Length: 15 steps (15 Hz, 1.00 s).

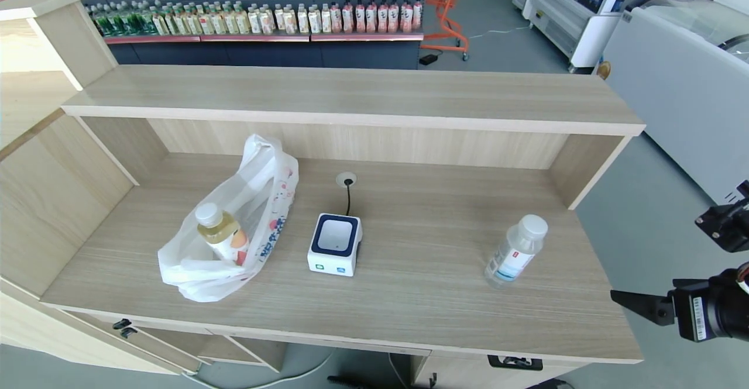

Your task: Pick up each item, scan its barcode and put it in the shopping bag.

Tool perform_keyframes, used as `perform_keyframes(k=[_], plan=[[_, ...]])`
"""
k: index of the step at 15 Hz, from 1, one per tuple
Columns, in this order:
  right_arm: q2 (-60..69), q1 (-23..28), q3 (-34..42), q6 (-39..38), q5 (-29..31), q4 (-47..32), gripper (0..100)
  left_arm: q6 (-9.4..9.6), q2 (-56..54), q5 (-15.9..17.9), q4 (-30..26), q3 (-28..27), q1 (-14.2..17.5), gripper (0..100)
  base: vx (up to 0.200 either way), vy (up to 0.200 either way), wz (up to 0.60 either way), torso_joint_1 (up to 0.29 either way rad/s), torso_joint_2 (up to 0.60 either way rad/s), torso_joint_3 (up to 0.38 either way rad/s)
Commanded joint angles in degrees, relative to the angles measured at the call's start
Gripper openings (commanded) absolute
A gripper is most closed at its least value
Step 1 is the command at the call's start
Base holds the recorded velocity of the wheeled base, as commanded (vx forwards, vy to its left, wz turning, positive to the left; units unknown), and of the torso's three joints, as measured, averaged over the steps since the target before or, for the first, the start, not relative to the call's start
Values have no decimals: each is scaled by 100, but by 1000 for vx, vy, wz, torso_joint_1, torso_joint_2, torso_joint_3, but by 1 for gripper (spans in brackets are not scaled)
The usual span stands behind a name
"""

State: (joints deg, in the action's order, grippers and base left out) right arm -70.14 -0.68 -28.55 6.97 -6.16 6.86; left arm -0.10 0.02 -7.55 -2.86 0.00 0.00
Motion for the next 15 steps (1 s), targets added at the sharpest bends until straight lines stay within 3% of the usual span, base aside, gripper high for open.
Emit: perform_keyframes(k=[1, 6, 9, 12, 15], plan=[[-78, -116, 43, 6, -26, -1, 100, 1, 6, -1, -4, 0, 0, 100, 0, 0, 0, 0, 0, 0], [-96, -275, 333, -3, -290, 184, 100, 1, -2, -1, -4, 0, 0, 100, 0, 0, 0, 0, 0, 0], [-456, -644, 895, 76, -254, 1414, 100, 1, 6, -1, -4, 0, 0, 100, 0, 0, 0, 0, 0, 0], [-1335, -881, 1484, 340, -175, 3506, 100, 1, 6, -1, -4, 0, 0, 100, 0, 0, 0, 0, 0, 0], [-1880, -881, 1519, 305, -52, 4288, 100, 1, -2, -1, -4, 0, 0, 100, 0, 0, 0, 0, 0, 0]])
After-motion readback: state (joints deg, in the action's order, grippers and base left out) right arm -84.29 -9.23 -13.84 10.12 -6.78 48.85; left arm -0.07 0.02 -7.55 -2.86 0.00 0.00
